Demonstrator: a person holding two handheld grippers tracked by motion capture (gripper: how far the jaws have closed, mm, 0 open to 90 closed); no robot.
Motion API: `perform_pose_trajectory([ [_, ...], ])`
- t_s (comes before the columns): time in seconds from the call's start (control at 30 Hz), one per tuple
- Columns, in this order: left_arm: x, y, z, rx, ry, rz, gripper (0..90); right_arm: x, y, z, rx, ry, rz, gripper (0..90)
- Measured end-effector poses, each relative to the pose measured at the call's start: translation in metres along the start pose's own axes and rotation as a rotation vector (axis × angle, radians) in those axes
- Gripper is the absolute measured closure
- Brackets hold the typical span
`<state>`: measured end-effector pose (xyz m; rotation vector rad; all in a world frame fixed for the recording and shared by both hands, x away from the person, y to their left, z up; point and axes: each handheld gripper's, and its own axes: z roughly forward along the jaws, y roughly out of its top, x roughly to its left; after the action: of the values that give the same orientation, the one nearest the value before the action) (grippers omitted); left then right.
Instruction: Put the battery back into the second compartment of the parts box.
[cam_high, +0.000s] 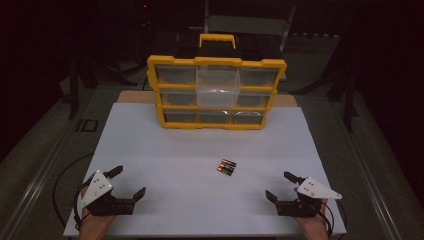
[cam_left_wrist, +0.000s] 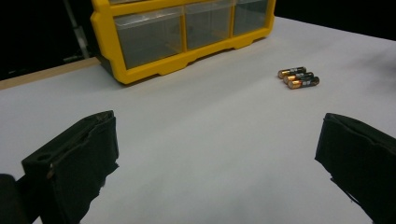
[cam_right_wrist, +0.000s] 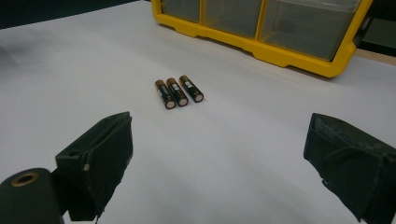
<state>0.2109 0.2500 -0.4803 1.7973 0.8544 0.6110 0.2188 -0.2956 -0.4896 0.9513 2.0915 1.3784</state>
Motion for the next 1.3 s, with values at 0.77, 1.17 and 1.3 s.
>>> perform_pose_trajectory([
  [0.77,0.001,-0.004,-0.003,0.011,0.02,-0.012,0.1,-0.004,0.044,0.02,0.026,0.003,0.022,7.9],
  [1.17,0.001,-0.005,-0.002,0.023,0.024,-0.008,0.1,-0.005,0.092,0.044,0.026,0.007,-0.027,7.8],
  [1.3,0.0,-0.004,-0.002,0.023,0.028,-0.008,0.1,-0.007,0.105,0.053,0.039,0.002,-0.045,7.8],
])
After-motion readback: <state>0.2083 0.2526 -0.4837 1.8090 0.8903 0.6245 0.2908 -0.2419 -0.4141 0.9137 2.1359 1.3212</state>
